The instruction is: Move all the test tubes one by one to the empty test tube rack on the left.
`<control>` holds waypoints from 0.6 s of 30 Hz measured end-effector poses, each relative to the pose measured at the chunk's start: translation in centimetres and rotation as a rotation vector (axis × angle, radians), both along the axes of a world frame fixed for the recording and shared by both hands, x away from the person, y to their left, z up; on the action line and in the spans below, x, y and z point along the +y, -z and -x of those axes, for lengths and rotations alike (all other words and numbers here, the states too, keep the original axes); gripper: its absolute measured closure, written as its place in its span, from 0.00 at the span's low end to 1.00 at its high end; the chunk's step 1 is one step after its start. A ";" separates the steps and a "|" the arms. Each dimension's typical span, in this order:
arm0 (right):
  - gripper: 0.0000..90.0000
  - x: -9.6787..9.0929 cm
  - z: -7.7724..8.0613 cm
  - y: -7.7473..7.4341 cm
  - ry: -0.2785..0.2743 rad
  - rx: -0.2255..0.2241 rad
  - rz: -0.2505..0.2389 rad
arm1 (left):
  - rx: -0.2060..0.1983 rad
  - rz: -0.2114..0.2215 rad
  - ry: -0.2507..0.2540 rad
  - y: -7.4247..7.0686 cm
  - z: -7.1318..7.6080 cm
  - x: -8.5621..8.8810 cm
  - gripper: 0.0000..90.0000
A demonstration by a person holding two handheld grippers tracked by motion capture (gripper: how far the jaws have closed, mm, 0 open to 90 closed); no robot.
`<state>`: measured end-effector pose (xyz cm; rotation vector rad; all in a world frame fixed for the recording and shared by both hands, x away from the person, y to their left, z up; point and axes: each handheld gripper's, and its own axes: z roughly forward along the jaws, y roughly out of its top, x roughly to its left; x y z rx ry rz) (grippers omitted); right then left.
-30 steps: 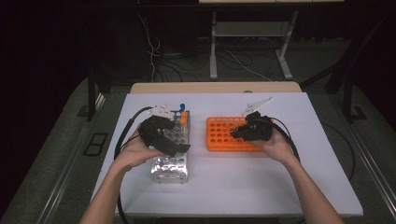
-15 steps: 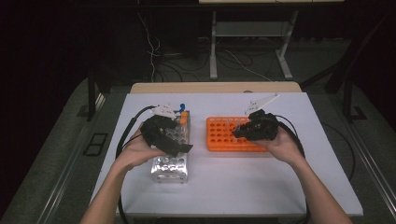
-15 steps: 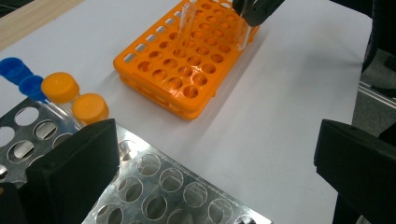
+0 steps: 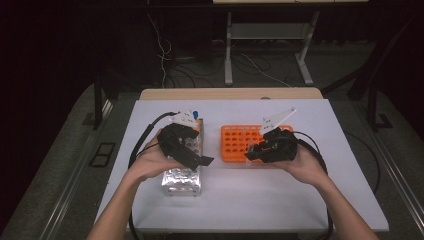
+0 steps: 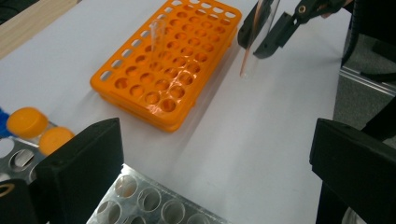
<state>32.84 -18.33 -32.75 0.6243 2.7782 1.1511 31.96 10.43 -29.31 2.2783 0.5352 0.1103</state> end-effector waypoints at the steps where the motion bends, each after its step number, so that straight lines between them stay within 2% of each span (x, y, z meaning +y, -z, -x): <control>1: 0.83 0.2 0.2 0.0 -0.007 0.001 0.001 | 0.003 0.001 0.004 -0.1 0.1 -0.2 0.02; 10: 0.83 1.9 1.3 0.2 -0.073 0.017 0.022 | 0.006 -0.029 0.069 -0.4 0.6 -1.6 0.04; 18: 0.83 3.3 1.7 0.8 -0.114 0.024 0.044 | 0.005 -0.056 0.118 -0.5 0.8 -2.7 0.08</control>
